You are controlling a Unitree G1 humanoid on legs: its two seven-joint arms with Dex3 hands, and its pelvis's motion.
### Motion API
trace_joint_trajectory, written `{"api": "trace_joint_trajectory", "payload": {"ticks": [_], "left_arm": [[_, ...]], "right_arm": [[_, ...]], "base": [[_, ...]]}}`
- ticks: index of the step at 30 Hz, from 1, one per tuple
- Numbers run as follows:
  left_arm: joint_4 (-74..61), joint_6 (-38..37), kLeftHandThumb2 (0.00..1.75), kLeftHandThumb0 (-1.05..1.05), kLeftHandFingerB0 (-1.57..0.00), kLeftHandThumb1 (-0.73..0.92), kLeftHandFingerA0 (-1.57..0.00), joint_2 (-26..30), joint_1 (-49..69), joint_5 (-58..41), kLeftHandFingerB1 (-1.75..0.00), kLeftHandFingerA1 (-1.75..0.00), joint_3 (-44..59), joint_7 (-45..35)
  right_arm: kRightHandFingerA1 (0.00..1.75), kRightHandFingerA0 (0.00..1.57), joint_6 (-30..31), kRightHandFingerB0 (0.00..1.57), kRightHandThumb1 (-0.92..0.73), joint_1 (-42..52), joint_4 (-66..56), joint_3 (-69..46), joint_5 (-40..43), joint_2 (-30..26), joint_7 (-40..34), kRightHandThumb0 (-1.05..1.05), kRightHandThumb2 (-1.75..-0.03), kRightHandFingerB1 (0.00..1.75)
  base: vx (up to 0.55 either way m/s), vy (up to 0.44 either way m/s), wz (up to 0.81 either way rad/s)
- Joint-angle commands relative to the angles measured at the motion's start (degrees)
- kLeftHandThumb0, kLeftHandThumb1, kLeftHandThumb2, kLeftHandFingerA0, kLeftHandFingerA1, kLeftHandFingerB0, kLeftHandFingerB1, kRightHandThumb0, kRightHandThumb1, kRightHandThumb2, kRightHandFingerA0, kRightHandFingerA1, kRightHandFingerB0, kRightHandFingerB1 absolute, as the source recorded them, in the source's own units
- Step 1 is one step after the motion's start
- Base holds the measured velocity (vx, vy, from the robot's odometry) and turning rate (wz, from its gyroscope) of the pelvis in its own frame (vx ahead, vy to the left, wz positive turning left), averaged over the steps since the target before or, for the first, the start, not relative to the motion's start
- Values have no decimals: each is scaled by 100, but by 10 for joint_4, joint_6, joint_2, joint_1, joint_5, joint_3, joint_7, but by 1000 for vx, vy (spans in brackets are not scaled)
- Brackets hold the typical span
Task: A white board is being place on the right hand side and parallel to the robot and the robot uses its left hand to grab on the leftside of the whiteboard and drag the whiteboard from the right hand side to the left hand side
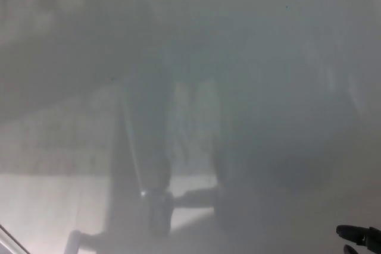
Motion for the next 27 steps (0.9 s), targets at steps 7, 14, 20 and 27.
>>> {"api": "trace_joint_trajectory", "payload": {"ticks": [7, 14, 20, 27], "left_arm": [[-14, -77, 74, -46, 0, 54, 0, -138, 171, -48, -5, -14, 48, 57], [-9, -81, 105, -18, 0, 65, -1, -203, 223, -20, -47, -46, 10, 91], [-9, -93, 106, -14, -8, 64, -9, -220, 229, 3, -49, -49, -40, 124], [-6, -91, 61, -20, -14, 72, -33, -218, 229, 37, -28, -36, -110, 171]], "right_arm": [[67, 102, -5, 72, -66, 21, 4, -5, 5, -4, 4, -43, -61, 49], [67, 99, -9, 69, -66, 39, -1, -6, 4, -7, 3, -43, -60, 49], [71, 85, 6, 58, -55, 37, 1, -11, 11, -14, 25, -53, -92, 61], [60, 96, 9, 63, -65, 41, 5, -19, 13, -14, 36, -51, -60, 46]], "base": [[0, 0, 0], [0, 0, 0], [0, 0, 0], [0, 0, 0]]}}
